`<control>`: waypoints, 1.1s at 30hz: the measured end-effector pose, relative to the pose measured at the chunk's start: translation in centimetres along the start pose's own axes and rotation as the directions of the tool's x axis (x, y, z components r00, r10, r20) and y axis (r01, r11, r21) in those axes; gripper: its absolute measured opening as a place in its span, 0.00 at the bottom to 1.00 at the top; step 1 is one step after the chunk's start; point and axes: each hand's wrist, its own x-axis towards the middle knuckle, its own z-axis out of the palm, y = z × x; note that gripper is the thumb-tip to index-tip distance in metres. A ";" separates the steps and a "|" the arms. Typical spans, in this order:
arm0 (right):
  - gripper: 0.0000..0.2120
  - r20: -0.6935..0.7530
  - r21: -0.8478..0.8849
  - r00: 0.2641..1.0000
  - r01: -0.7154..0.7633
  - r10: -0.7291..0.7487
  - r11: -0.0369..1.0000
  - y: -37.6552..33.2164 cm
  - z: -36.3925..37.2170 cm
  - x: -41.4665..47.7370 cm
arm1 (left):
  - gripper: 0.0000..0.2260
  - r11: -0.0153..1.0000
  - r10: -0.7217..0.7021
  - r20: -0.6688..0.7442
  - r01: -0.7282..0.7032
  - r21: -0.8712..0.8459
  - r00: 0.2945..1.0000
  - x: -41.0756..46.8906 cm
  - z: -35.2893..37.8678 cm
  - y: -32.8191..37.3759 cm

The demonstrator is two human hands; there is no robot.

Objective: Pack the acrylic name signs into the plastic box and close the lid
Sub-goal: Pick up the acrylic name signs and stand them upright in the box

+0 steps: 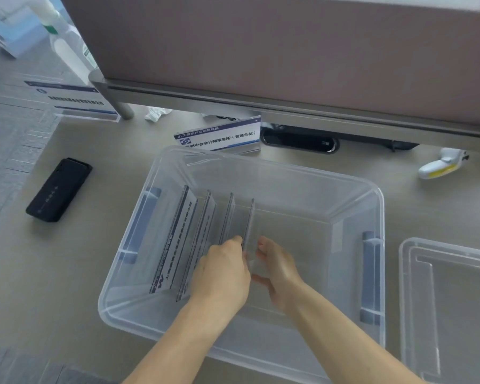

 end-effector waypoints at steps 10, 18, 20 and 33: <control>0.14 0.044 -0.015 0.998 0.034 -0.033 0.999 0.5 -0.1 0.3 | 0.09 1.000 0.006 -0.049 -0.006 -0.003 0.999 -0.3 0.4 0.1; 0.21 -0.013 -0.088 0.989 0.145 -0.147 0.986 -1.9 -0.7 -4.7 | 0.21 0.984 -0.114 0.054 0.120 -0.128 0.992 -1.9 -3.9 1.3; 0.23 -0.024 -0.089 0.978 0.204 -0.206 0.975 -4.0 -0.9 -7.4 | 0.20 0.937 -0.148 0.058 0.159 -0.311 0.987 -2.4 -8.0 2.3; 0.15 0.041 -0.091 0.870 0.493 -0.492 0.865 -21.4 1.1 -15.5 | 0.16 0.616 -0.171 -0.075 0.047 -0.786 0.982 2.4 -30.2 3.4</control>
